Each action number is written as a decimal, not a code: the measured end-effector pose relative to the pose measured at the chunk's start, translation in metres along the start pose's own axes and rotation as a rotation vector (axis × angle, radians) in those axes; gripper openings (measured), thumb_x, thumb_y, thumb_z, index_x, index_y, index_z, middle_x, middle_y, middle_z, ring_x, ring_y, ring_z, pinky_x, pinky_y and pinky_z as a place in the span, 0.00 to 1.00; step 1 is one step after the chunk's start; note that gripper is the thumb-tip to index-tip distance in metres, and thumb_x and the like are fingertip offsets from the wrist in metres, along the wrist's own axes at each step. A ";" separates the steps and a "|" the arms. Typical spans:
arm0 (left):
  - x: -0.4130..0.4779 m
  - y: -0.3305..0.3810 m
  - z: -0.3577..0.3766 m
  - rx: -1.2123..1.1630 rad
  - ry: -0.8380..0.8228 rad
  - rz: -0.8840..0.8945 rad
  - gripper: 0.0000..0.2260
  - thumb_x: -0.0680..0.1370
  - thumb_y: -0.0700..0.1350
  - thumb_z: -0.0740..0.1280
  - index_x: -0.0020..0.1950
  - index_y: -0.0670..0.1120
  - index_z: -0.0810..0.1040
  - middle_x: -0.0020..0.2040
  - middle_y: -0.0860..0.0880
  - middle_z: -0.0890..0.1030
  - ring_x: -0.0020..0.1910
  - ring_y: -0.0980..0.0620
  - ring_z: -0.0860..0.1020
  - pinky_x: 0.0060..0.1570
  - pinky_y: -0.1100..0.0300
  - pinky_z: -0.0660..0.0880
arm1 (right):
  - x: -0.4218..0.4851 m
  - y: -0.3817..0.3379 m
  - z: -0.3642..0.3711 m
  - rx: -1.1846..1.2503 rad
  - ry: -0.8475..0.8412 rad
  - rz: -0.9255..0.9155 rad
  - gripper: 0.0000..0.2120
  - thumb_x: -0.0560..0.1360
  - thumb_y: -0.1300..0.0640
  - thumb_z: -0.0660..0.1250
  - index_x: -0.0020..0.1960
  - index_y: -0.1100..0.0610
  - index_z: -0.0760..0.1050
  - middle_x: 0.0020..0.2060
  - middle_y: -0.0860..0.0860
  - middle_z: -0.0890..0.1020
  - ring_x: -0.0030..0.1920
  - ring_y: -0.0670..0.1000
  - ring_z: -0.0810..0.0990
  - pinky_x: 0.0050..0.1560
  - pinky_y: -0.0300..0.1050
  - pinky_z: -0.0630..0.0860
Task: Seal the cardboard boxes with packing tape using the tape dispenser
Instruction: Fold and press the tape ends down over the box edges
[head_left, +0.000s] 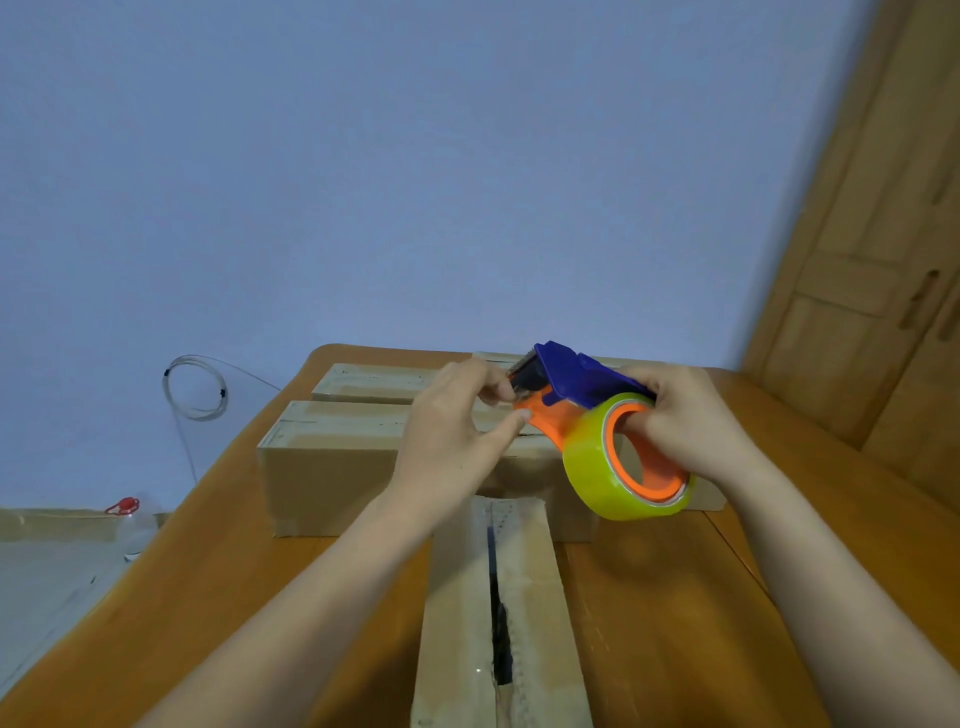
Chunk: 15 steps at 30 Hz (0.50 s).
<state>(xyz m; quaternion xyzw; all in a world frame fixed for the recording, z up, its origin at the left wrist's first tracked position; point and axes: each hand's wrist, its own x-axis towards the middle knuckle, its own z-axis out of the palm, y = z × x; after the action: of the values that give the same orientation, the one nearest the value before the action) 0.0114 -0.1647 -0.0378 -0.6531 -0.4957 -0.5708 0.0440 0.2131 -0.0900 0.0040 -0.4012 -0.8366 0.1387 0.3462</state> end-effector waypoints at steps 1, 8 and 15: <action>0.001 0.001 -0.001 -0.028 -0.015 -0.023 0.09 0.71 0.39 0.75 0.43 0.46 0.75 0.41 0.53 0.78 0.43 0.56 0.74 0.45 0.67 0.70 | 0.000 -0.001 0.000 -0.002 -0.003 -0.005 0.15 0.67 0.71 0.68 0.50 0.58 0.82 0.40 0.55 0.84 0.43 0.53 0.81 0.45 0.52 0.76; 0.004 0.005 -0.008 -0.254 -0.082 -0.138 0.13 0.71 0.38 0.75 0.48 0.49 0.74 0.37 0.51 0.80 0.41 0.57 0.77 0.48 0.69 0.71 | 0.003 -0.001 -0.004 -0.051 -0.011 -0.038 0.19 0.67 0.72 0.67 0.54 0.58 0.82 0.43 0.53 0.85 0.45 0.51 0.81 0.47 0.49 0.76; 0.014 -0.016 -0.006 -0.119 -0.165 0.122 0.03 0.72 0.46 0.72 0.42 0.48 0.83 0.41 0.55 0.80 0.46 0.55 0.75 0.45 0.59 0.72 | 0.008 0.007 -0.004 -0.030 -0.021 -0.053 0.22 0.69 0.72 0.66 0.57 0.54 0.81 0.46 0.50 0.85 0.47 0.49 0.81 0.46 0.42 0.76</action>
<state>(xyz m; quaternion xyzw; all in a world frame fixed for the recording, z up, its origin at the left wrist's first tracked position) -0.0064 -0.1520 -0.0330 -0.7282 -0.4223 -0.5398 -0.0009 0.2169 -0.0795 0.0070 -0.3823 -0.8525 0.1212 0.3352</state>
